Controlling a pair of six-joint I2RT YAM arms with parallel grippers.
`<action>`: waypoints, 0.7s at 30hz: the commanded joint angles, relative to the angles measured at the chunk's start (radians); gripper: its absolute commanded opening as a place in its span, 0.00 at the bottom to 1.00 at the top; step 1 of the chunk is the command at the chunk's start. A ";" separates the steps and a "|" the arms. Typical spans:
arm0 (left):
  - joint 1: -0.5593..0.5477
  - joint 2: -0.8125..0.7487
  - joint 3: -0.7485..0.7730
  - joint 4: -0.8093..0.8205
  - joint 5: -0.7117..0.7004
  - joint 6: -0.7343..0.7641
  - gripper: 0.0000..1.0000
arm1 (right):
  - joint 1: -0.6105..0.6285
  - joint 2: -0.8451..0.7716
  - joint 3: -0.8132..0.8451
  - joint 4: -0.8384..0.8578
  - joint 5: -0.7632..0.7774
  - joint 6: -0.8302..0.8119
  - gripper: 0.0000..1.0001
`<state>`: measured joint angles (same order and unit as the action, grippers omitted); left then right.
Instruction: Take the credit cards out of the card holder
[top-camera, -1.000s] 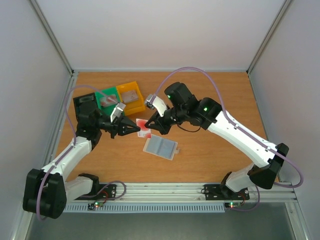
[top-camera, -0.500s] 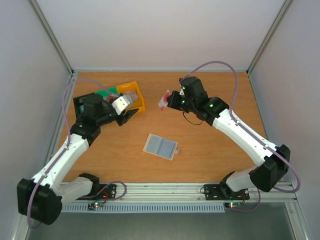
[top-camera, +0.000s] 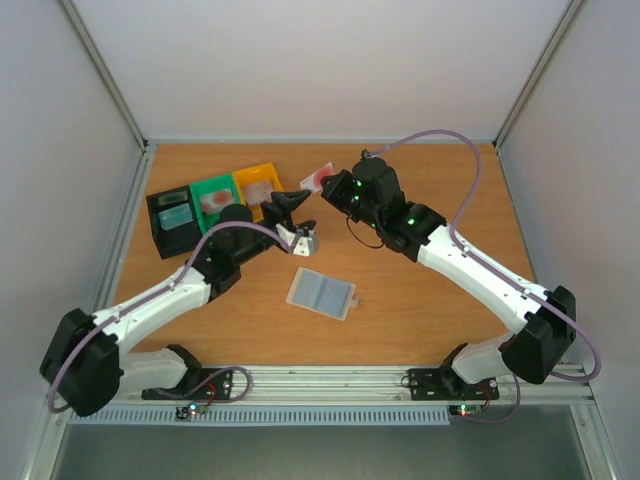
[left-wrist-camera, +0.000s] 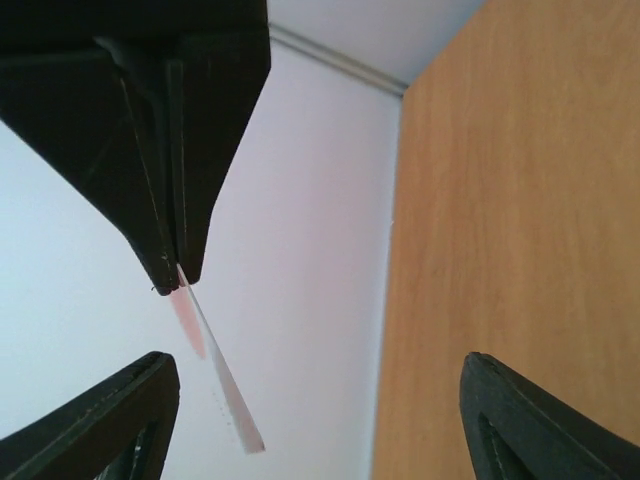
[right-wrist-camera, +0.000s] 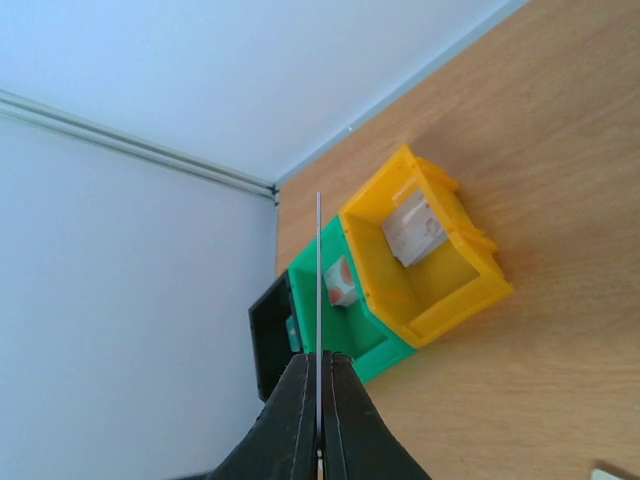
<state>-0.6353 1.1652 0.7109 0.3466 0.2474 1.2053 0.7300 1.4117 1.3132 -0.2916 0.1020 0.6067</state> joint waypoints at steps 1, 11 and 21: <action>-0.004 0.059 0.119 0.139 -0.062 0.142 0.75 | 0.014 -0.030 0.005 0.079 0.038 0.029 0.01; -0.002 0.096 0.163 0.065 -0.142 0.168 0.54 | 0.033 -0.036 0.003 0.067 0.010 0.019 0.01; 0.021 0.097 0.178 0.045 -0.155 0.163 0.08 | 0.040 -0.047 -0.011 0.064 -0.029 0.002 0.01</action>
<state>-0.6243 1.2633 0.8661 0.3428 0.1005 1.3685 0.7597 1.3895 1.3117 -0.2382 0.0956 0.6128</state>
